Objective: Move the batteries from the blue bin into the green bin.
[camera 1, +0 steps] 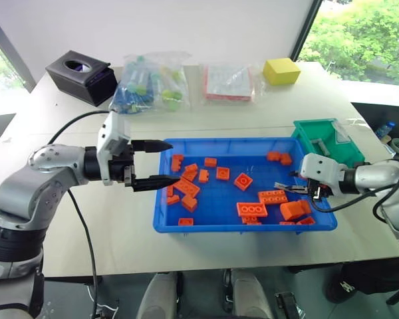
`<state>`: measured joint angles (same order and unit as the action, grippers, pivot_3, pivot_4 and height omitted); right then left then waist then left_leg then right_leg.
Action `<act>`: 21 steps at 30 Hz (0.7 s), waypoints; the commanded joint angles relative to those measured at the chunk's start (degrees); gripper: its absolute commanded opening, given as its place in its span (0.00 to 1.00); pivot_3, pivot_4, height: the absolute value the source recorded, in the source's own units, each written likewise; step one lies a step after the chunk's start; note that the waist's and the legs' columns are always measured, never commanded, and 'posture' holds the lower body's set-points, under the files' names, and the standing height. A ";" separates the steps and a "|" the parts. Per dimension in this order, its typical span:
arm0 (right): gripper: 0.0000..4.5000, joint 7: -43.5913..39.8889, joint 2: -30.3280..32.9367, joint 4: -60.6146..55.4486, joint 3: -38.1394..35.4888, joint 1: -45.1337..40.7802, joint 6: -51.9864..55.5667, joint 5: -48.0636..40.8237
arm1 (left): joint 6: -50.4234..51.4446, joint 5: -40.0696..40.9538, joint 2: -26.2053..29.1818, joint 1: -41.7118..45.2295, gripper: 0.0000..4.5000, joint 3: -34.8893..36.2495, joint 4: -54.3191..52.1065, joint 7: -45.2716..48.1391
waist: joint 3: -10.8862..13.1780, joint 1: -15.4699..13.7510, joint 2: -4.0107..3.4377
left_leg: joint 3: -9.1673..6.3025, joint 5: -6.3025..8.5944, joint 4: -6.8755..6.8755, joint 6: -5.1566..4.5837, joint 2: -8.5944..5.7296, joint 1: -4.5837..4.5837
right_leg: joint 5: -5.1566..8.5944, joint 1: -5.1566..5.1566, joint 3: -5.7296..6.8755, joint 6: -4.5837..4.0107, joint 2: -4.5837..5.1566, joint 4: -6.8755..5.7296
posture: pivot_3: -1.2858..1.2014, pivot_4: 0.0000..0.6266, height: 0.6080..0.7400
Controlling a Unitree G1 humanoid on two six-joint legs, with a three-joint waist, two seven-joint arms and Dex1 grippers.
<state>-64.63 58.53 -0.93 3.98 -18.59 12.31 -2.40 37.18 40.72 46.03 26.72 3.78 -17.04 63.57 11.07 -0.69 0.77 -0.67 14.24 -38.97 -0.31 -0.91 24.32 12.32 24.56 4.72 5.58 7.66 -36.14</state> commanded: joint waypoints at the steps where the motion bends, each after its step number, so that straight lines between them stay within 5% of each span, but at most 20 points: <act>1: 0.38 -2.28 1.69 -3.51 0.77 -1.71 0.94 0.59 | -0.97 0.40 0.20 1.17 1.00 1.50 -0.55 0.21 | 0.01 -0.01 -0.01 | 0.00 0.00 0.00 0.00 0.00 0.00 | 0.00 0.00 0.00 0.00 0.00 0.00 | 0.52 0.24 0.64; 21: 0.38 -7.79 4.36 -5.23 6.13 -9.61 0.84 7.94 | -1.70 0.36 -1.18 0.10 1.00 2.00 -1.39 -1.54 | 0.02 -0.05 -0.03 | 0.01 0.00 0.00 0.00 -0.02 0.07 | 0.00 0.06 0.00 0.01 0.02 0.01 | 0.52 0.24 0.64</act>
<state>-71.36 61.63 -3.47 12.16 -26.72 12.73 6.39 36.66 40.61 44.86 26.71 3.80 -16.92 62.27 11.09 -0.74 0.75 -0.66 14.24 -38.98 -0.30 -0.93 24.39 12.31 24.63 4.72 5.58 7.69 -36.12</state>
